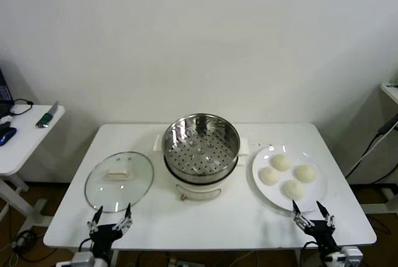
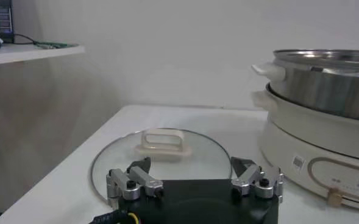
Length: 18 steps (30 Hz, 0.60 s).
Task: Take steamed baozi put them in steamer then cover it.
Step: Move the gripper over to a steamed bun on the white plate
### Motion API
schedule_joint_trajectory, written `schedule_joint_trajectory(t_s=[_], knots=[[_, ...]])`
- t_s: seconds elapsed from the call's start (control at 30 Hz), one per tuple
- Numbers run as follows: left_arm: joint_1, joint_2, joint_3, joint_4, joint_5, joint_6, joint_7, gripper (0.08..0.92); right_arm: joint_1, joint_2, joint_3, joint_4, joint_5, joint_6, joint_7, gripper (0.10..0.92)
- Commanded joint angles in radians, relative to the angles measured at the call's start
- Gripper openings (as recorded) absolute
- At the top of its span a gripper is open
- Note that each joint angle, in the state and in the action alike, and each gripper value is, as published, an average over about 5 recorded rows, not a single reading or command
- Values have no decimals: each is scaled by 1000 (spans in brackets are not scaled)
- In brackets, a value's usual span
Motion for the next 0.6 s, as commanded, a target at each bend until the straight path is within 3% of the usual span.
schedule_joint_trajectory(t_s=[0.03,0.23,0.6], knots=[[-4,1,0,1,4,0,2,823,14,-1,7,11,-2,-57,-5,823],[-6,5,-1,-4,4,-2,3,823,182,-88,17,14,-41,-210,29,823],[-5,18,-4,-13,2,-4,3,823,645,-440,-292,-180,-109,-345,-180,823]])
